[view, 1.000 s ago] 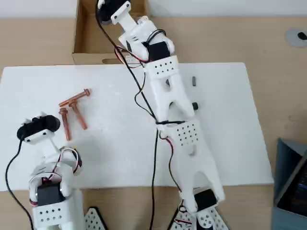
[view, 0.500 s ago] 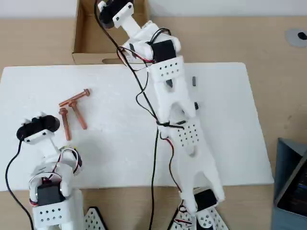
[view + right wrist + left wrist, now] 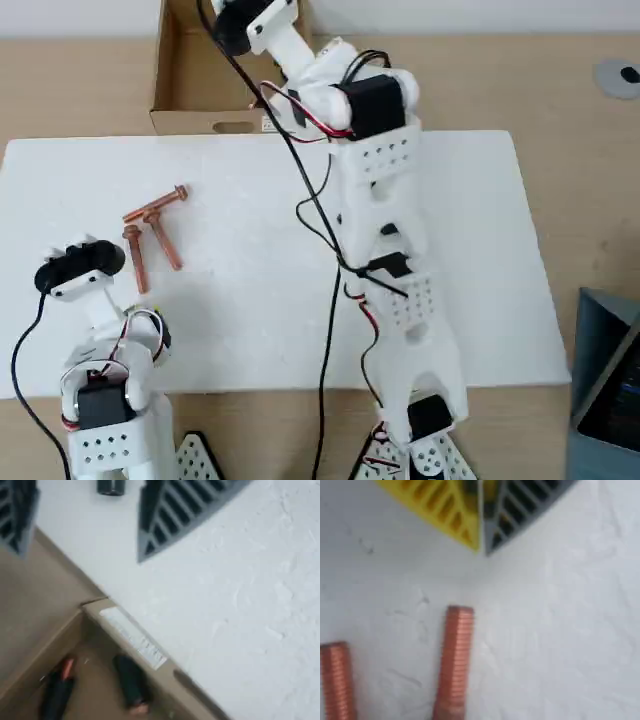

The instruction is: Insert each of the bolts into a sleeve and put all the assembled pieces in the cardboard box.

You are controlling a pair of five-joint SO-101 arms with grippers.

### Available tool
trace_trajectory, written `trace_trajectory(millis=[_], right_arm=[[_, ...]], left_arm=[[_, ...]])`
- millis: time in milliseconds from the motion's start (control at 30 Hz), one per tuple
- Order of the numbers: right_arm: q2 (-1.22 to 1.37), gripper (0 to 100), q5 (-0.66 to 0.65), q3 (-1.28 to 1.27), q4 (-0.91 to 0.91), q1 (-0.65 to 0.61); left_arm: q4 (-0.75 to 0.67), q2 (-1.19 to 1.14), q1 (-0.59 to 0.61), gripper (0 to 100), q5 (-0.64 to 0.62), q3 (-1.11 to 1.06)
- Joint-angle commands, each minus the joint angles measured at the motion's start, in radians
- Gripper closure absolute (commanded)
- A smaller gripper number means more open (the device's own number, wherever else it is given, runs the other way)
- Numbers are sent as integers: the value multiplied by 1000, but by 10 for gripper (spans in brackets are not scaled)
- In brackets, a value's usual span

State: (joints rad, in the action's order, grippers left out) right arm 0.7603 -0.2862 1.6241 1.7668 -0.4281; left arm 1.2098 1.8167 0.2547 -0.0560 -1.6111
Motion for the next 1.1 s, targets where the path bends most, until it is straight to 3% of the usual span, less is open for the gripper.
trace_trajectory(millis=[0, 267, 600, 833, 1067], right_arm=[[-136, 831, 18, 22, 23, 19], [-412, 831, 137, -412, 23, 90], [-708, 831, 480, -1093, 20, 148], [-665, 831, 669, -1290, -28, 142], [-483, 829, 753, -1254, -69, 133]], left_arm=[[-11, 8, 11, 998, -8, 9], [-9, 8, 11, 998, -8, 9], [-8, 8, 11, 998, -8, 9], [-8, 8, 12, 998, -8, 9], [-8, 8, 12, 998, -8, 9]])
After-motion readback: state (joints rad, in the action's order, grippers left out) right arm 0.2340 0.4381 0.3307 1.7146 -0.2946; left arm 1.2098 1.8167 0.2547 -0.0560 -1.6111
